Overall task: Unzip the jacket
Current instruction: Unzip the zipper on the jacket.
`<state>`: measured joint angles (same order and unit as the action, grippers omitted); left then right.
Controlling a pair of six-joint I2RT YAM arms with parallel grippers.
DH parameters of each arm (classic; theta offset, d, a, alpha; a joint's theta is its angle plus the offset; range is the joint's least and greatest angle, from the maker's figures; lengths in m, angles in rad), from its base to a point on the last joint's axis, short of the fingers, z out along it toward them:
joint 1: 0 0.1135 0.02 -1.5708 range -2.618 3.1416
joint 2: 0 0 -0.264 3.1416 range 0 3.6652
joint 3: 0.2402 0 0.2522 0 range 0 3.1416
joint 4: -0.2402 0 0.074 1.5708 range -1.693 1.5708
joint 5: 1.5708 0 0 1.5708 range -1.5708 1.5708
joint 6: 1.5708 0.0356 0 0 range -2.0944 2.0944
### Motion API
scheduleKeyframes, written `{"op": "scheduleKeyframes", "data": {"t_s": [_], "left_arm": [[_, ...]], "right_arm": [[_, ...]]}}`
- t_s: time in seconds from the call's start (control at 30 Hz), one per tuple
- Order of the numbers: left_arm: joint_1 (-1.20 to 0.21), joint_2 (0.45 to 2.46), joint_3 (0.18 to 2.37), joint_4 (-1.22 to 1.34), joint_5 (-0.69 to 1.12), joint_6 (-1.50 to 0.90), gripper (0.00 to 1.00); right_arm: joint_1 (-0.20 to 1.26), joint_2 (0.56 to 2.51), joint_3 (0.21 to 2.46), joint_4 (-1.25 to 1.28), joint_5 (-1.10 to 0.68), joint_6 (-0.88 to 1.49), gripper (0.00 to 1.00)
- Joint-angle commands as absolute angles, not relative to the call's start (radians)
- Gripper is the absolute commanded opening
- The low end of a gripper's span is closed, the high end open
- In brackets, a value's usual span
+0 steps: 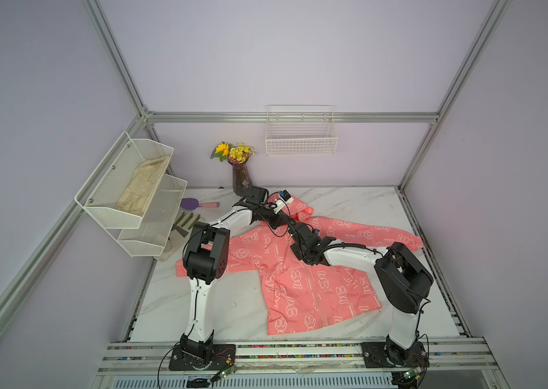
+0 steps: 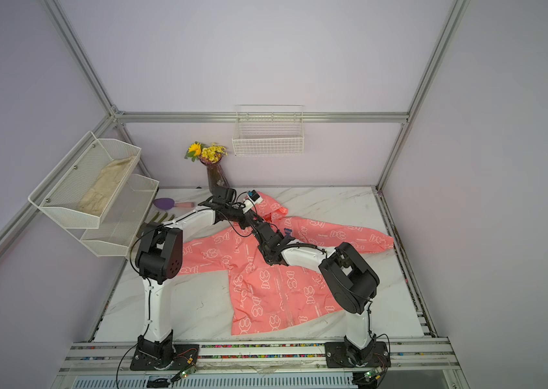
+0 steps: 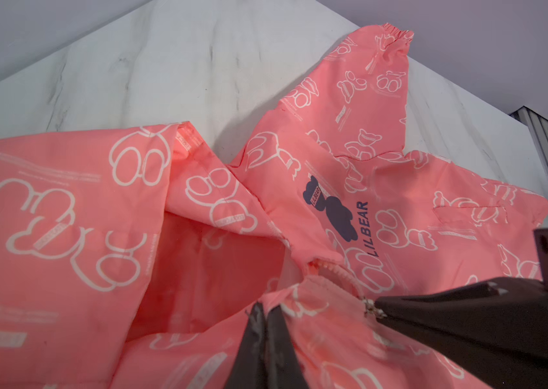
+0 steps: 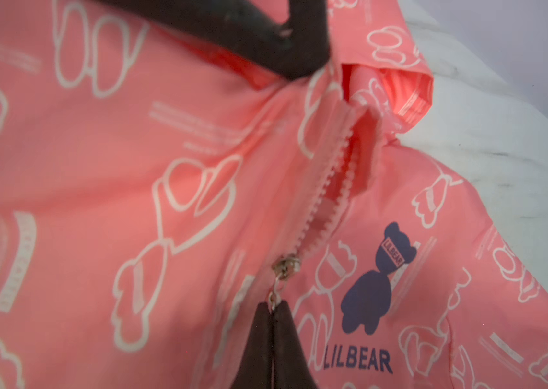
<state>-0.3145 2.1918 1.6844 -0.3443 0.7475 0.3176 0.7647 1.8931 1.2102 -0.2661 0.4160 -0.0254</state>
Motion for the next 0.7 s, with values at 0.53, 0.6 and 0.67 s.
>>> {"op": "scheduleKeyframes", "data": {"t_s": [0.53,0.6,0.67], "left_arm": [[-0.278,2.326,1.959,-0.356,0.468,0.194,0.00],[-0.277,2.339,1.973,-0.349,0.438,0.186,0.00],[-0.275,2.356,1.998,-0.352,0.422,0.175,0.00]], "right_arm": [[0.955,1.858,1.171,-0.943,0.119,0.175,0.00],[0.975,1.836,1.145,-0.962,0.090,0.209,0.00],[0.990,1.814,1.124,-0.975,0.079,0.239,0.00]]}}
